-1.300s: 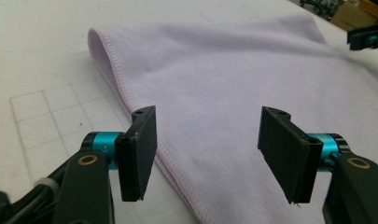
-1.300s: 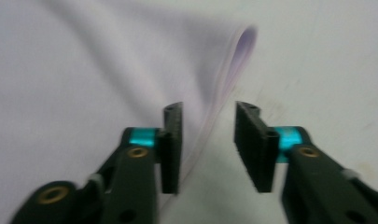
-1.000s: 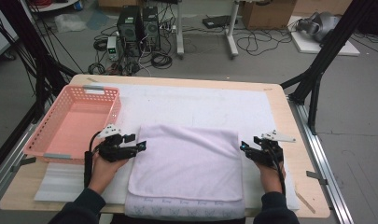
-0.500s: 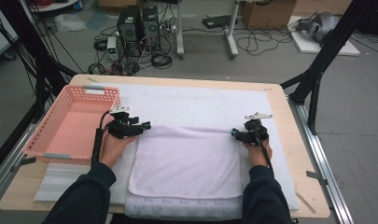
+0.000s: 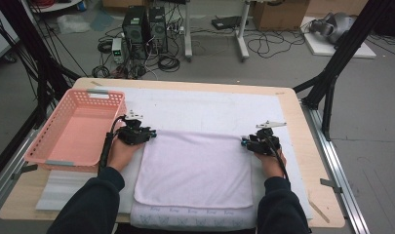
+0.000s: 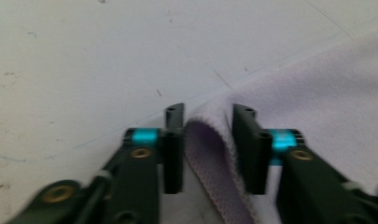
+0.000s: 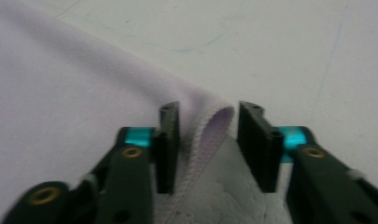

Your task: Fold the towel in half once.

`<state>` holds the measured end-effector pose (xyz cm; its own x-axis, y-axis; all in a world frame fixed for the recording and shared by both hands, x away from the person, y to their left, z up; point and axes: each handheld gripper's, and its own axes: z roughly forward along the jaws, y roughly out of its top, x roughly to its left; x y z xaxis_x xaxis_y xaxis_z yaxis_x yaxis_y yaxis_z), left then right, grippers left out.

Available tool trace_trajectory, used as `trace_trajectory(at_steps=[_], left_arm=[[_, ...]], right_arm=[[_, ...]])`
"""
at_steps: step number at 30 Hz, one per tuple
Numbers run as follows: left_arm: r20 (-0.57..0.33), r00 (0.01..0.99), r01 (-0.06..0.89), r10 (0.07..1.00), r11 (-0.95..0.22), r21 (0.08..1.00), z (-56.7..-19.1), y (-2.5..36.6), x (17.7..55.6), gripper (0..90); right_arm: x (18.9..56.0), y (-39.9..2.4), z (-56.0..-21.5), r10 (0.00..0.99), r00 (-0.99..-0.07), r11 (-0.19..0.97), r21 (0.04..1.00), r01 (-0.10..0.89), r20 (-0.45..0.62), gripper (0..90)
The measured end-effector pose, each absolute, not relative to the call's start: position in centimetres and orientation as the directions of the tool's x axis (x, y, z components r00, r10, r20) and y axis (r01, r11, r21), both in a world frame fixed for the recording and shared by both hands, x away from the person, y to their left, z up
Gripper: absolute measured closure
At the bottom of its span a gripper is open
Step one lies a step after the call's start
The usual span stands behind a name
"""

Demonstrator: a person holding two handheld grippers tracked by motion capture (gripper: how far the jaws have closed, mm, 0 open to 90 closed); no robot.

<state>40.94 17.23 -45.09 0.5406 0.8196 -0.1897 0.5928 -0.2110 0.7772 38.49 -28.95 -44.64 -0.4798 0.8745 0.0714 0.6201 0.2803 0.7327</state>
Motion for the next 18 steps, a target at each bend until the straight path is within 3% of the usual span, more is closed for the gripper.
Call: trace_trajectory(at_steps=[1, 2, 4, 6, 12, 18], left_arm=[[-0.194, 0.536, 0.599, 0.822, -0.208, 0.773, -45.1, 17.2, 40.9, 82.9], [-0.197, 0.534, 0.6, 0.823, -0.204, 0.774, -45.1, 17.1, 40.9, 83.8], [-0.217, 0.522, 0.609, 0.825, -0.183, 0.772, -45.1, 17.2, 41.0, 84.6], [-0.214, 0.502, 0.606, 0.838, -0.165, 0.778, -45.0, 17.2, 41.1, 85.1], [-0.304, 0.433, 0.612, 0.849, -0.029, 0.79, -44.1, 17.5, 42.8, 85.5], [-0.328, 0.417, 0.602, 0.848, 0.012, 0.798, -42.1, 17.7, 45.4, 85.4]], right_arm=[[38.5, -28.9, -44.6, 0.869, -0.488, 0.281, 0.734, 0.619, 0.079, 72.3], [38.4, -28.8, -44.6, 0.864, -0.496, 0.283, 0.729, 0.623, 0.088, 82.2], [38.4, -28.4, -44.5, 0.859, -0.508, 0.305, 0.728, 0.613, 0.067, 86.2], [38.5, -28.5, -44.4, 0.854, -0.517, 0.312, 0.734, 0.603, 0.061, 86.8], [39.3, -28.1, -42.8, 0.878, -0.47, 0.34, 0.809, 0.479, -0.091, 87.5], [41.7, -28.1, -41.2, 0.879, -0.449, 0.362, 0.836, 0.412, -0.159, 87.4]])
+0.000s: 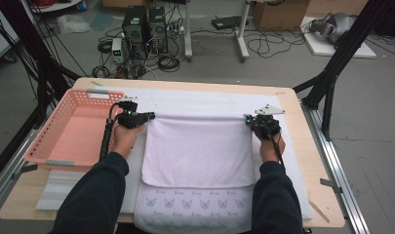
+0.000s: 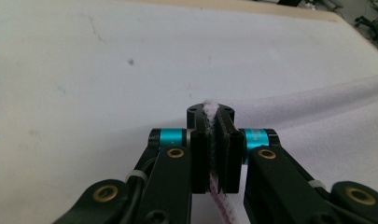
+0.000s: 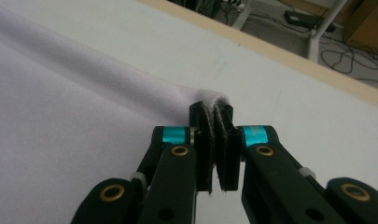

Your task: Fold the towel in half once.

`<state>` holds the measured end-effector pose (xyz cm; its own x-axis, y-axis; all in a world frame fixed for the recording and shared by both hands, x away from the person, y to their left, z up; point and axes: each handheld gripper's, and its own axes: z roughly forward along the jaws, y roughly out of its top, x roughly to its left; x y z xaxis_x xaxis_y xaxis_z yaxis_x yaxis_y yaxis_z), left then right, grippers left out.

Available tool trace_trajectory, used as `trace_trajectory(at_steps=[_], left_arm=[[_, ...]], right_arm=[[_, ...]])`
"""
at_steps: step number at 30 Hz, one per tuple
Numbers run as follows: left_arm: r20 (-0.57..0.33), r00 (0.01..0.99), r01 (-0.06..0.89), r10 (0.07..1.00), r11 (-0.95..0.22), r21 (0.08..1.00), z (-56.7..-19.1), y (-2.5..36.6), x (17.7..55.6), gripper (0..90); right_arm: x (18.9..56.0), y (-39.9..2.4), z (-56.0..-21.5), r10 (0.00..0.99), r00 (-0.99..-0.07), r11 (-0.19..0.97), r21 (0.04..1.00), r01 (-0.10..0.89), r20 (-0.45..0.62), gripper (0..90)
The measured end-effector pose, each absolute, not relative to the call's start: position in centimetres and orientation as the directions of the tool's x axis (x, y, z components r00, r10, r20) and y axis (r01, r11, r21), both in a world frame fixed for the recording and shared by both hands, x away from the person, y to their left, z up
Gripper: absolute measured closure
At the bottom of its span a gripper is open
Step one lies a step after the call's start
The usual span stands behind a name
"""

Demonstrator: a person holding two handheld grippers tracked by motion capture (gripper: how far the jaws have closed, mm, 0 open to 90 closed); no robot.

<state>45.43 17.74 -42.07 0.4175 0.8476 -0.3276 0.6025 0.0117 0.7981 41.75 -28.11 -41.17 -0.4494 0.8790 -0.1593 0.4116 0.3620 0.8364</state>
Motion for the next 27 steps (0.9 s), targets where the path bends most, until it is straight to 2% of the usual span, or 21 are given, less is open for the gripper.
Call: trace_trajectory(at_steps=[2, 7, 11, 14, 15, 16, 17, 18, 19, 21, 24, 27], left_arm=[[-0.34, 0.421, 0.593, 0.841, 0.028, 0.805, -41.5, 17.8, 46.3, 85.4], [-0.251, 0.467, 0.523, 0.848, -0.036, 0.851, -40.1, 17.1, 47.6, 85.3], [-0.207, 0.479, 0.47, 0.853, -0.05, 0.881, -40.0, 17.0, 48.1, 85.3], [-0.194, 0.476, 0.474, 0.858, -0.064, 0.878, -40.3, 16.9, 48.1, 83.7], [-0.195, 0.469, 0.483, 0.862, -0.065, 0.873, -40.5, 16.8, 48.0, 80.3], [-0.21, 0.461, 0.493, 0.862, -0.052, 0.869, -40.7, 16.8, 47.9, 72.8], [-0.227, 0.463, 0.502, 0.857, -0.043, 0.864, -40.9, 16.9, 47.8, 65.6], [-0.231, 0.47, 0.512, 0.852, -0.05, 0.857, -41.0, 16.8, 47.7, 59.7], [-0.218, 0.478, 0.521, 0.851, -0.075, 0.85, -41.0, 16.7, 47.6, 55.9], [-0.221, 0.483, 0.521, 0.847, -0.076, 0.85, -41.2, 16.6, 46.9, 45.8], [-0.226, 0.481, 0.534, 0.847, -0.078, 0.842, -41.4, 16.8, 46.0, 40.6], [-0.212, 0.496, 0.526, 0.842, -0.098, 0.845, -41.5, 16.8, 44.9, 39.6]], right_arm=[[42.6, -28.2, -40.9, 0.884, -0.442, 0.355, 0.836, 0.417, -0.155, 87.4], [44.3, -28.2, -40.7, 0.912, -0.39, 0.3, 0.854, 0.425, -0.126, 87.3], [45.2, -28.1, -40.4, 0.915, -0.382, 0.303, 0.853, 0.426, -0.134, 87.2], [45.6, -27.6, -40.2, 0.919, -0.369, 0.302, 0.85, 0.432, -0.139, 87.0], [45.7, -27.5, -40.2, 0.918, -0.371, 0.306, 0.847, 0.435, -0.141, 86.6], [45.8, -27.3, -40.4, 0.919, -0.369, 0.306, 0.842, 0.443, -0.14, 84.9], [45.9, -27.2, -40.6, 0.924, -0.366, 0.286, 0.841, 0.459, -0.115, 79.2], [45.9, -27.2, -40.7, 0.928, -0.363, 0.259, 0.845, 0.468, -0.084, 68.0], [45.9, -27.2, -40.8, 0.932, -0.358, 0.238, 0.847, 0.476, -0.06, 62.9], [45.5, -27.2, -41.0, 0.932, -0.359, 0.219, 0.85, 0.48, -0.038, 60.2], [44.8, -27.2, -40.9, 0.924, -0.378, 0.249, 0.842, 0.478, -0.058, 56.8], [43.8, -27.5, -40.6, 0.922, -0.383, 0.246, 0.846, 0.473, -0.054, 55.2]])
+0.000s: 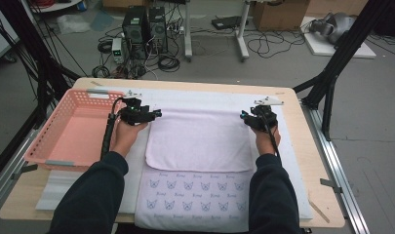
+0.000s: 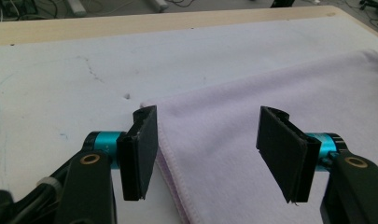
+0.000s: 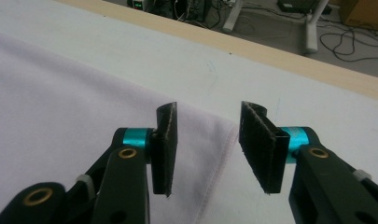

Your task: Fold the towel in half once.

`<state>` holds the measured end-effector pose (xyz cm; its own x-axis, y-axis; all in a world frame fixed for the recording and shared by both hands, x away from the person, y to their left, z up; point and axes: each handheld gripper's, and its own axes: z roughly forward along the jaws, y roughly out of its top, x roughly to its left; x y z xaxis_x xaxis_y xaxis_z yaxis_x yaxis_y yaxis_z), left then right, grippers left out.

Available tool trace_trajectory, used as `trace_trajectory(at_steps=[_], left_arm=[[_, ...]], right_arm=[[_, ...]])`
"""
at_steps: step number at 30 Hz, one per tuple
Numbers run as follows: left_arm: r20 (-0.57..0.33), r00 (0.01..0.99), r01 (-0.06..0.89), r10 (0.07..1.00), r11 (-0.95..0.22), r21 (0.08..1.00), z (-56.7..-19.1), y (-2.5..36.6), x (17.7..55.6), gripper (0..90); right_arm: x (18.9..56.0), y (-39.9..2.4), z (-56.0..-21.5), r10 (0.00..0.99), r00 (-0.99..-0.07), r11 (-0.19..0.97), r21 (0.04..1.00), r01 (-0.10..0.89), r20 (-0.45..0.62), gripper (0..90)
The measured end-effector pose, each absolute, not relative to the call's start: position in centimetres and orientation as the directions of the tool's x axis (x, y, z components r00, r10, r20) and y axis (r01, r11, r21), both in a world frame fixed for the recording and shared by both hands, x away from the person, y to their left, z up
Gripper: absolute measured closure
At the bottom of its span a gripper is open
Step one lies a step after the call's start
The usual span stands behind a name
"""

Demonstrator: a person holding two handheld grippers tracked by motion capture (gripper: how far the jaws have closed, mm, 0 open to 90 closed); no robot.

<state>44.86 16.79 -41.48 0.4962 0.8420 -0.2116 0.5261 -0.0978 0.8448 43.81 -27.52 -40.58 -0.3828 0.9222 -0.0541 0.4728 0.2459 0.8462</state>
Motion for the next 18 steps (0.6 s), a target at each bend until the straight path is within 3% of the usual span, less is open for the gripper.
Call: trace_trajectory(at_steps=[5, 8, 11, 18], left_arm=[[-0.22, 0.53, 0.545, 0.819, -0.129, 0.828, -41.2, 16.7, 43.5, 38.2], [-0.202, 0.545, 0.492, 0.814, -0.115, 0.863, -40.9, 16.6, 42.0, 39.4], [-0.206, 0.555, 0.493, 0.806, -0.119, 0.862, -40.9, 16.6, 40.9, 34.7], [-0.236, 0.583, 0.49, 0.778, -0.105, 0.865, -41.2, 16.6, 37.7, 30.3]], right_arm=[[42.1, -28.0, -40.5, 0.922, -0.385, 0.238, 0.839, 0.49, -0.036, 52.8], [40.7, -28.1, -40.7, 0.918, -0.395, 0.245, 0.835, 0.494, -0.036, 52.1], [39.3, -28.2, -40.9, 0.911, -0.412, 0.245, 0.808, 0.535, -0.003, 49.2], [35.1, -28.8, -41.3, 0.895, -0.446, 0.262, 0.821, 0.507, -0.01, 50.5]])
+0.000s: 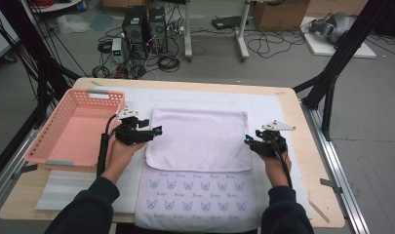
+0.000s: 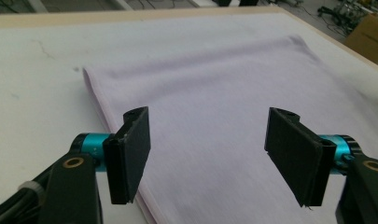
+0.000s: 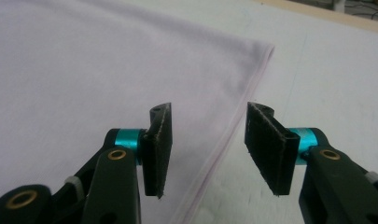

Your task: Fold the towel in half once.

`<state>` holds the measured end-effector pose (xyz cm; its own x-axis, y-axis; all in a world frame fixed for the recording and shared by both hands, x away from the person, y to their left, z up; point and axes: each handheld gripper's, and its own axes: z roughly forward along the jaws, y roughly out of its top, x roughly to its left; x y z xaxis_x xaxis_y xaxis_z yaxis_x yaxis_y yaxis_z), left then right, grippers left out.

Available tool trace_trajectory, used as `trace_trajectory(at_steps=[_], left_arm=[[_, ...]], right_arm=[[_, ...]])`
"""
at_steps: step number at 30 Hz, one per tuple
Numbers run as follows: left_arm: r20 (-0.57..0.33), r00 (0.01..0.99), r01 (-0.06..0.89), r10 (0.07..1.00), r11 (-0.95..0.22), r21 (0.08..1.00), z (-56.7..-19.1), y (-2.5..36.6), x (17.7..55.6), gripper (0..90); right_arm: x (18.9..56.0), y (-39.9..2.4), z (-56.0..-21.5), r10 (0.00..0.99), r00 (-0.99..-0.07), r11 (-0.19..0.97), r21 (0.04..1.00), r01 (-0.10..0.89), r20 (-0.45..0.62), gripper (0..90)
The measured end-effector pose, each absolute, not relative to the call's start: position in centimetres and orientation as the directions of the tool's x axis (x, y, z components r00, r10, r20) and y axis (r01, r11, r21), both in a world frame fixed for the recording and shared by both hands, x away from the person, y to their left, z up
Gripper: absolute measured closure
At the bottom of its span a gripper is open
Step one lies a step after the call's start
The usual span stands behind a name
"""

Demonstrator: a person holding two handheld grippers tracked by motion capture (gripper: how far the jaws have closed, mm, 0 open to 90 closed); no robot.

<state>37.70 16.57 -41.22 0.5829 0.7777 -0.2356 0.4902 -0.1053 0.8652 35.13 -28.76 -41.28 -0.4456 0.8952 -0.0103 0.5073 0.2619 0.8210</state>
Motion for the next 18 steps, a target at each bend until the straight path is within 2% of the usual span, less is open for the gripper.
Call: trace_trajectory(at_steps=[7, 10, 13, 18], left_arm=[[-0.24, 0.596, 0.504, 0.766, -0.125, 0.854, -42.4, 16.9, 34.4, 30.1], [-0.243, 0.591, 0.501, 0.769, -0.114, 0.858, -42.8, 17.2, 33.3, 38.1], [-0.255, 0.574, 0.517, 0.778, -0.103, 0.85, -43.4, 17.5, 32.1, 41.9], [-0.22, 0.556, 0.535, 0.801, -0.144, 0.832, -44.4, 17.9, 30.2, 46.2]], right_arm=[[30.9, -29.6, -42.7, 0.891, -0.454, 0.238, 0.822, 0.517, 0.027, 54.7], [29.3, -30.2, -43.4, 0.895, -0.445, 0.221, 0.822, 0.525, 0.043, 56.4], [28.2, -30.3, -43.7, 0.896, -0.441, 0.208, 0.82, 0.533, 0.059, 56.7], [26.6, -30.0, -43.8, 0.891, -0.447, 0.192, 0.833, 0.52, 0.074, 57.2]])
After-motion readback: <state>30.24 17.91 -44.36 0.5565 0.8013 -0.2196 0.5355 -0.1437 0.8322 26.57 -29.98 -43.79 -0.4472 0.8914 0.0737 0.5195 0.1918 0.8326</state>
